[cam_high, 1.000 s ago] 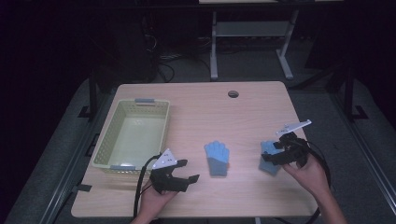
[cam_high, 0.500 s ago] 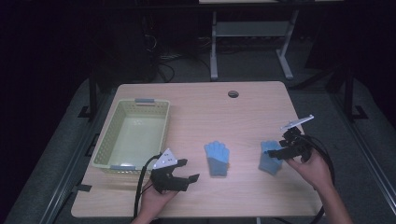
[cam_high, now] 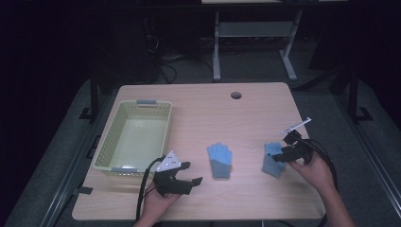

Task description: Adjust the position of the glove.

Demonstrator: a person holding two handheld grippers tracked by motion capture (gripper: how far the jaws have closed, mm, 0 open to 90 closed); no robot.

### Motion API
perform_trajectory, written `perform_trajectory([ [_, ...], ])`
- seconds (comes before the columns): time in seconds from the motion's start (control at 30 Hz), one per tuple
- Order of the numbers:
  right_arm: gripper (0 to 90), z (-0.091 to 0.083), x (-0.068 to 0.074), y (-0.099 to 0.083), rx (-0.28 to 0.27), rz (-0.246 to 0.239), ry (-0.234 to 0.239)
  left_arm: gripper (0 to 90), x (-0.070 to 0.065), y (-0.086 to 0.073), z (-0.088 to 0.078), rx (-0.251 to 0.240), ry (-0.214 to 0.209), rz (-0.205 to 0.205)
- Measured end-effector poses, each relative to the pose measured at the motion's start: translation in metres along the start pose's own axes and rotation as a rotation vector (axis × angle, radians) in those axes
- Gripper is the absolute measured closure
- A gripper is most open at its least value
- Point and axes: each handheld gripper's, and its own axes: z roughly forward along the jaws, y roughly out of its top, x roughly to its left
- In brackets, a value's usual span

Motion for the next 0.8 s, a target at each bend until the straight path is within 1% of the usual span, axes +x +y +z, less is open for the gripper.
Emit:
perform_trajectory([
  [0.03,47.8,0.001,0.001,0.0,0.018,-0.007,-0.003,25.3,0.0,0.0,0.0,0.003,-0.001,-0.001],
  [0.17,51.1,0.008,0.004,0.002,0.058,-0.035,-0.007,25.3,0.0,-0.001,0.0,-0.004,0.0,-0.003],
  [0.2,51.7,0.01,0.005,0.002,0.068,-0.034,-0.009,25.3,0.0,0.0,-0.001,-0.001,0.0,0.003],
  [0.33,54.4,0.019,0.01,0.004,0.115,-0.062,-0.037,25.3,0.001,-0.001,-0.001,-0.003,0.002,-0.002],
  [0.43,56.4,0.02,0.011,0.005,0.122,-0.06,-0.042,25.3,0.002,-0.001,-0.001,-0.002,0.004,-0.005],
  [0.5,61.1,0.02,0.013,0.005,0.122,-0.068,-0.055,25.4,0.001,0.0,-0.002,-0.009,0.007,-0.004],
  [0.53,62.6,0.02,0.014,0.005,0.125,-0.068,-0.056,25.4,0.0,0.0,-0.002,-0.007,0.008,-0.001],
  [0.73,71.9,0.02,0.012,0.005,0.122,-0.064,-0.052,25.4,0.0,-0.001,-0.001,-0.001,0.003,-0.01],
  [0.77,73.7,0.02,0.012,0.005,0.125,-0.056,-0.053,25.4,0.0,-0.001,-0.001,-0.001,0.004,-0.006],
  [0.8,75.1,0.02,0.012,0.005,0.123,-0.061,-0.055,25.4,0.0,-0.001,-0.001,-0.004,0.006,-0.003],
])
